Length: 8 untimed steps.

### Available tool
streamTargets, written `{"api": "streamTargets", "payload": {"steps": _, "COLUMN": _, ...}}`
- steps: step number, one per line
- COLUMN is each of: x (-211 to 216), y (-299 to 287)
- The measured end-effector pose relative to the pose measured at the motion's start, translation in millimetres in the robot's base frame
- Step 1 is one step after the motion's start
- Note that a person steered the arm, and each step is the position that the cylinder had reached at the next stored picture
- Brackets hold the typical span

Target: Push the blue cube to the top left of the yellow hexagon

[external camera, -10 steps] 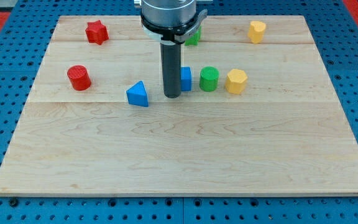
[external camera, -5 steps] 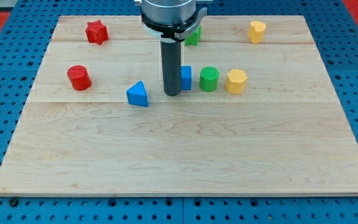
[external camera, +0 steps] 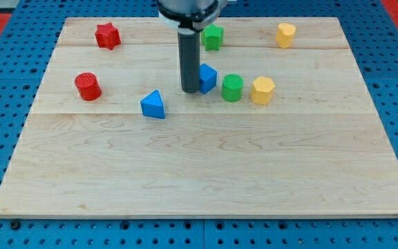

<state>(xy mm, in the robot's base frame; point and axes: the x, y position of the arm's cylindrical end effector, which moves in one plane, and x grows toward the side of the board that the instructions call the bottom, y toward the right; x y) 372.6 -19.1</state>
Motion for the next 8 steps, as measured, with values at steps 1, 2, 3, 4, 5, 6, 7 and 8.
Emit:
{"api": "streamTargets", "payload": {"steps": 1, "x": -39.5, "y": -0.1}}
{"api": "streamTargets", "payload": {"steps": 2, "x": -46.8, "y": 36.9}}
{"api": "streamTargets", "payload": {"steps": 3, "x": -46.8, "y": 81.0}}
{"api": "streamTargets", "payload": {"steps": 4, "x": -46.2, "y": 117.6}}
{"api": "streamTargets", "payload": {"steps": 5, "x": -43.6, "y": 116.7}}
{"api": "streamTargets", "payload": {"steps": 6, "x": -23.0, "y": 116.7}}
{"api": "streamTargets", "payload": {"steps": 7, "x": -11.1, "y": 116.7}}
{"api": "streamTargets", "payload": {"steps": 8, "x": 3.4, "y": 98.9}}
